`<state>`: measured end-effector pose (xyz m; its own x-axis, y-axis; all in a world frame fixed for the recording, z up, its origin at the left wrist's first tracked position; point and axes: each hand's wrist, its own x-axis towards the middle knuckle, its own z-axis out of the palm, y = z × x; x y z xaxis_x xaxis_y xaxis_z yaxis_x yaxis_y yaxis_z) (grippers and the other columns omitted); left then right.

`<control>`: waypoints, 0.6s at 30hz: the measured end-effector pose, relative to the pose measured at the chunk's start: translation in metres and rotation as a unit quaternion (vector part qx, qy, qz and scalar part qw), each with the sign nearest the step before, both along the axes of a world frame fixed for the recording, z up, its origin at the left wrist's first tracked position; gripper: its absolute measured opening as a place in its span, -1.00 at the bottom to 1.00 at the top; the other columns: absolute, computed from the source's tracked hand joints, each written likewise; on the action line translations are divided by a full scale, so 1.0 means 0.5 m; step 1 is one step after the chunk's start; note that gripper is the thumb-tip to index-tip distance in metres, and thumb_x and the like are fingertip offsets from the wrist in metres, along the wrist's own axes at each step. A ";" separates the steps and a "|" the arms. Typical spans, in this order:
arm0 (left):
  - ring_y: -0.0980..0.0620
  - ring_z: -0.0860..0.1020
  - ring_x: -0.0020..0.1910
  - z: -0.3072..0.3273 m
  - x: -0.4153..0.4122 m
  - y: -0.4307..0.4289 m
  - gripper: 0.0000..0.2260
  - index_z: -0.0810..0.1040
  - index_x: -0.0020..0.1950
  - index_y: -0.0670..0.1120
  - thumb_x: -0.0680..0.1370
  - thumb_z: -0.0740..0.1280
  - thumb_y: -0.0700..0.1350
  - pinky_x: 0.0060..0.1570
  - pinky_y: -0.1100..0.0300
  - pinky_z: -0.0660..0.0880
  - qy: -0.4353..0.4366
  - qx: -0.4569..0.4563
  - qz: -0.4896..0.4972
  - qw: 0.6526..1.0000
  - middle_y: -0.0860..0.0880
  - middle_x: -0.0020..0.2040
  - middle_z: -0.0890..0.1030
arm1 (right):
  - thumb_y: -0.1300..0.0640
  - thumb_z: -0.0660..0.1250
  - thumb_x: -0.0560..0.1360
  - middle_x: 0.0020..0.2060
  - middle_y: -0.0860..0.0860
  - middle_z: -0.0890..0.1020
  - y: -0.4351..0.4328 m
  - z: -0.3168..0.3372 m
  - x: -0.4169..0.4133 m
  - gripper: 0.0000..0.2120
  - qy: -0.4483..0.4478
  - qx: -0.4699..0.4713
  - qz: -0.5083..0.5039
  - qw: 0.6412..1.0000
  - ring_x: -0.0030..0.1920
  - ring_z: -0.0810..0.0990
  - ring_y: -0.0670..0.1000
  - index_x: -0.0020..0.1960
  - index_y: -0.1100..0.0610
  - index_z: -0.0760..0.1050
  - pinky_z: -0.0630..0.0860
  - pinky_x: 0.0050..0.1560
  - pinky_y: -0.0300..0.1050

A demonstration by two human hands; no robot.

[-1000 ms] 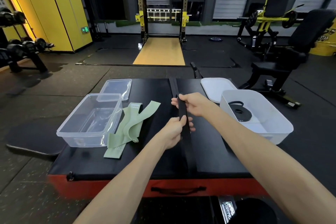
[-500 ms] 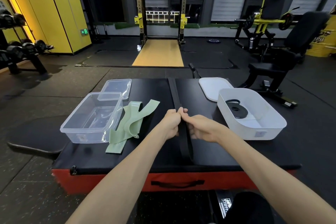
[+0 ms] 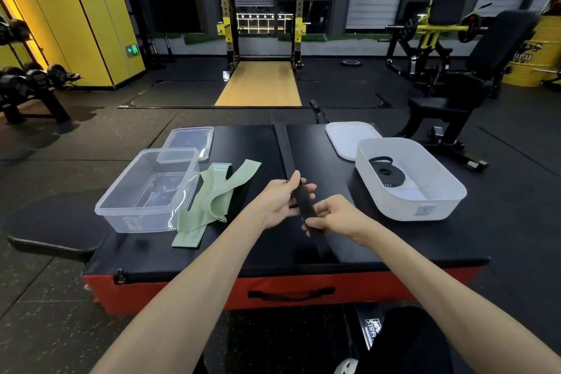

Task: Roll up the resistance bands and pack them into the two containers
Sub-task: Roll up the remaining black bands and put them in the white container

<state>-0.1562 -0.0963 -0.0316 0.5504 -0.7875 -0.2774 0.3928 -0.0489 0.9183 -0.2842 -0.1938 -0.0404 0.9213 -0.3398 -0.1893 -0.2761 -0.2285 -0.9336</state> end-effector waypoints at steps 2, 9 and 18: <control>-0.06 0.63 -0.09 -0.005 0.000 0.009 -0.81 0.48 0.06 -0.15 0.64 0.18 -0.05 0.07 -0.08 0.55 -0.006 -0.003 -0.001 1.000 -0.08 -0.12 0.66 | 0.35 0.35 0.49 -0.21 0.18 0.70 -0.003 -0.013 -0.003 -0.93 -0.001 -0.033 0.005 0.999 -0.17 0.67 0.06 -0.10 0.36 0.58 0.56 0.11 0.09; -0.03 0.62 -0.19 -0.021 -0.001 0.021 -0.88 0.42 0.03 -0.15 0.66 0.16 -0.13 -0.11 0.03 0.57 -0.016 -0.015 0.065 0.998 -0.04 -0.26 0.54 | 0.04 0.44 0.46 -0.03 0.05 0.69 -0.016 -0.018 -0.032 -0.77 0.067 -0.056 0.078 0.993 -0.08 0.60 -0.12 0.08 0.12 0.61 0.49 -0.06 -0.22; -0.07 0.63 -0.14 -0.032 -0.007 0.033 -0.89 0.36 0.06 -0.14 0.68 0.10 -0.13 -0.09 0.01 0.55 0.091 -0.039 0.079 0.992 -0.07 -0.22 0.52 | 0.25 0.37 0.44 -0.39 -0.14 0.61 -0.053 -0.001 -0.036 -0.88 0.037 -0.351 0.058 0.934 -0.32 0.54 -0.19 -0.10 0.08 0.64 0.46 -0.17 -0.27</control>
<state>-0.1599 -0.0799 -0.0477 0.6156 -0.7178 -0.3252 0.5496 0.0953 0.8300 -0.3024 -0.2204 -0.0410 0.9527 -0.3033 -0.0213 -0.2692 -0.8089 -0.5227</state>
